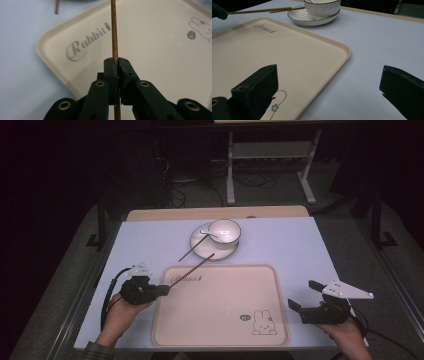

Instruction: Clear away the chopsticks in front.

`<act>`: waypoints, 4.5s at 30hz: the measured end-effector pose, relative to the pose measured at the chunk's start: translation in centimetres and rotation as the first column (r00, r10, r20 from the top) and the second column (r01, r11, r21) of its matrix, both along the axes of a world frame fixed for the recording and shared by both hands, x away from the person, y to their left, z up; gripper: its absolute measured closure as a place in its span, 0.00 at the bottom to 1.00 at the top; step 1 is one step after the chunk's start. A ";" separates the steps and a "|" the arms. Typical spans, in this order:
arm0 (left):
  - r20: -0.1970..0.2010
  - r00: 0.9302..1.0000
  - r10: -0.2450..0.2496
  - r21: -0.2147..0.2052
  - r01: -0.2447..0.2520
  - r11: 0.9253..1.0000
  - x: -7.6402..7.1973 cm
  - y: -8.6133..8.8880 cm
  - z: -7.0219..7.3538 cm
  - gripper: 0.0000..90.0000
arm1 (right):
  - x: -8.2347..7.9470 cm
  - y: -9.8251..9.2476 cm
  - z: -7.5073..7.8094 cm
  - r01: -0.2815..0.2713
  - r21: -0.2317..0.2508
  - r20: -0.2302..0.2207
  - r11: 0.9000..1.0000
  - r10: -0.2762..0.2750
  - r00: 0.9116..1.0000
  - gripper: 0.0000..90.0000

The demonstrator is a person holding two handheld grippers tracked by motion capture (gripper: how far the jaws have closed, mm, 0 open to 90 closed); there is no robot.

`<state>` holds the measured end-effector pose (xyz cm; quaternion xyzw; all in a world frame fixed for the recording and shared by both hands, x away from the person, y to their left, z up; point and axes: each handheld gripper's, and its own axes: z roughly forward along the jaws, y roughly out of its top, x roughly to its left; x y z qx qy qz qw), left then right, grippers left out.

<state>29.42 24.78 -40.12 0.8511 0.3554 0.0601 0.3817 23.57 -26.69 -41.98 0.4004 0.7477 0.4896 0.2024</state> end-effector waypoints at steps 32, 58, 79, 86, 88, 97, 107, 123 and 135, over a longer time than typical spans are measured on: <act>-0.071 0.997 -0.030 0.133 0.039 0.990 0.4 -2.9 -3.2 0.92 | 0.1 0.2 0.0 -0.007 0.002 -0.004 1.000 0.007 1.000 0.01; 0.054 0.998 -0.039 0.100 0.033 0.994 8.8 -5.6 1.5 0.49 | 0.1 0.3 0.0 -0.003 0.006 -0.007 1.000 0.003 1.000 0.01; 0.044 0.999 0.032 0.180 -0.040 0.983 19.5 -9.6 -0.1 0.78 | 0.2 -0.1 -0.2 -0.005 0.010 -0.007 1.000 0.005 1.000 0.01; 0.030 0.998 0.060 0.201 -0.065 0.977 20.3 -10.0 -1.4 0.81 | 0.2 -0.1 -0.2 -0.007 0.010 -0.007 1.000 0.007 1.000 0.01; 0.029 0.997 0.071 0.198 -0.075 0.977 20.4 -10.1 -1.5 0.84 | 0.2 -0.1 -0.2 -0.007 0.010 -0.007 1.000 0.007 1.000 0.01; 0.019 0.996 0.082 0.198 -0.084 0.977 20.5 -10.3 -2.0 0.89 | 0.2 -0.1 -0.2 -0.007 0.010 -0.007 1.000 0.007 1.000 0.01; 0.023 0.994 0.103 0.180 -0.105 0.978 20.4 -9.9 -1.4 0.93 | 0.1 -0.1 -0.1 -0.006 0.012 -0.005 1.000 0.006 1.000 0.01; 0.026 0.989 0.148 0.130 -0.151 0.980 17.2 -5.1 1.0 0.93 | 0.1 -0.1 -0.1 -0.006 0.010 -0.006 1.000 0.006 1.000 0.01; 0.024 0.980 0.195 0.065 -0.197 0.978 11.9 -0.7 0.6 0.93 | 0.1 0.0 -0.1 -0.004 0.008 -0.007 1.000 0.004 1.000 0.01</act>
